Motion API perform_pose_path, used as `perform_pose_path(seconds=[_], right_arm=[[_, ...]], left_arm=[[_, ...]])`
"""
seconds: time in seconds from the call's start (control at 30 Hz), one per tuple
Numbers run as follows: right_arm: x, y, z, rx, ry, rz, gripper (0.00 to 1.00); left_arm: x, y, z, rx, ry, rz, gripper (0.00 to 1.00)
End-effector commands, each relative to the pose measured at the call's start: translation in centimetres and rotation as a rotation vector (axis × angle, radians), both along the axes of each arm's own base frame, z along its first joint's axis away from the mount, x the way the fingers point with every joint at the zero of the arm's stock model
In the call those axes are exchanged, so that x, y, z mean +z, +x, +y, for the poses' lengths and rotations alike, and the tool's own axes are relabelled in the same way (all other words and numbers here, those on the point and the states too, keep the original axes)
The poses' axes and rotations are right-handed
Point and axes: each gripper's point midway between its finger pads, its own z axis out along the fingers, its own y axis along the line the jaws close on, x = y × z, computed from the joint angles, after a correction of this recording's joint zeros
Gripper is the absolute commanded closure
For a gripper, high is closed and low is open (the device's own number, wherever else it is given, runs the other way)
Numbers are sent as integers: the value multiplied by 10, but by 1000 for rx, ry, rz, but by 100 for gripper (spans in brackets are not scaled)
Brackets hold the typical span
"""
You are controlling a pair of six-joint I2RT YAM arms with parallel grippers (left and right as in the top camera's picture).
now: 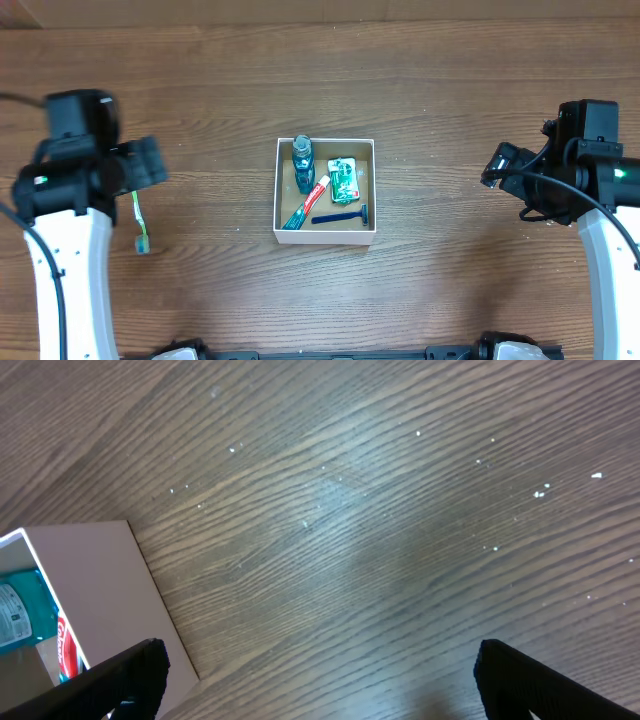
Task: Pack container
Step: 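Drop the blue razor into the box, then grasp the green toothbrush with the left gripper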
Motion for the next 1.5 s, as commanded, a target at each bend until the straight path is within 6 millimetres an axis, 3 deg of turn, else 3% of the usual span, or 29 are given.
perform_pose_path(seconds=[0.0,0.1,0.3,0.47,0.7,0.73,0.87,0.9,1.1,1.33,1.47], right_arm=[[2,0,0,1,0,-8,0],[2,0,0,1,0,-8,0],[1,0,0,2,-1,-7,0],[1,0,0,1,-1,-7,0],[1,0,0,2,0,-7,0],[1,0,0,2,0,-7,0],[1,0,0,2,0,-7,0],[1,0,0,2,0,-7,0],[1,-1,0,2,0,-4,0],[1,-1,0,2,0,-4,0],[1,-1,0,2,0,-4,0]], left_arm=[[-56,-9,31,127,-121,82,0],[-107,-9,46,132,-162,179,0],[-190,1,44,95,-258,355,0],[-227,1,38,78,-316,425,0],[-245,-4,36,82,-336,472,2],[-245,-5,35,82,-338,477,11],[-245,-7,34,83,-342,486,64],[-245,-7,34,83,-343,487,69],[-245,-8,34,83,-343,488,77],[-244,-7,33,81,-349,482,95],[-237,-4,28,73,-371,476,96]])
